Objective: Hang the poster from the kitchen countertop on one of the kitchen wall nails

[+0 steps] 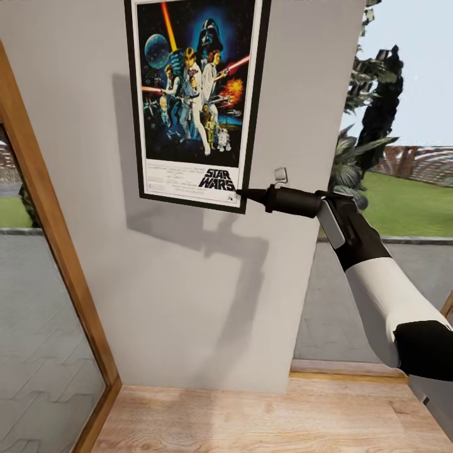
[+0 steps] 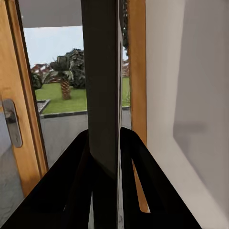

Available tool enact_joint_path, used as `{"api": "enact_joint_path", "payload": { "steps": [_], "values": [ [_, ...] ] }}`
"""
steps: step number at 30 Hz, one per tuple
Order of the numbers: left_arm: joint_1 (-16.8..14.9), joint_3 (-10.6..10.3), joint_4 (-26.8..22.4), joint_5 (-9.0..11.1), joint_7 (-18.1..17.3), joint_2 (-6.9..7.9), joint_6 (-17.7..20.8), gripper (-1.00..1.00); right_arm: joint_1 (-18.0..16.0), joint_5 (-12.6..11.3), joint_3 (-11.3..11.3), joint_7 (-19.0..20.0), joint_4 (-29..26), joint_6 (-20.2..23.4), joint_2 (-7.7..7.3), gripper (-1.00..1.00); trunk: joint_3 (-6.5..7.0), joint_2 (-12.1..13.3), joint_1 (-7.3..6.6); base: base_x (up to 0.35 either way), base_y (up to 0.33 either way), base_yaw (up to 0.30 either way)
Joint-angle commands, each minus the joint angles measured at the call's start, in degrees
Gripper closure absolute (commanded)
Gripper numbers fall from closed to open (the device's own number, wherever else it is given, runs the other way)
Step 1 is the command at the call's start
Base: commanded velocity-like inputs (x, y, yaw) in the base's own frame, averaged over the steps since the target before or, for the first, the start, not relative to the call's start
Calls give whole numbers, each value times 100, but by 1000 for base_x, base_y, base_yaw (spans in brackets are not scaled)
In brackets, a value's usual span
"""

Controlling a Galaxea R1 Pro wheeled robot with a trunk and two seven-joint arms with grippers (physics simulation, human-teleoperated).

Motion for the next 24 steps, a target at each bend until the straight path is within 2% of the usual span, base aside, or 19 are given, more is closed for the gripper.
{"api": "enact_joint_path", "payload": {
  "steps": [1,24],
  "values": [
    [-1,11,-2,37,-42,-1,9,-100,-5,-60,18,3,2,62,-6,100,11,36,-21,0,0,0],
    [-1,10,-4,36,-47,-1,9,-100,-5,-61,17,11,1,62,-22,100,424,958,-526,0,0,0]
  ]
}}
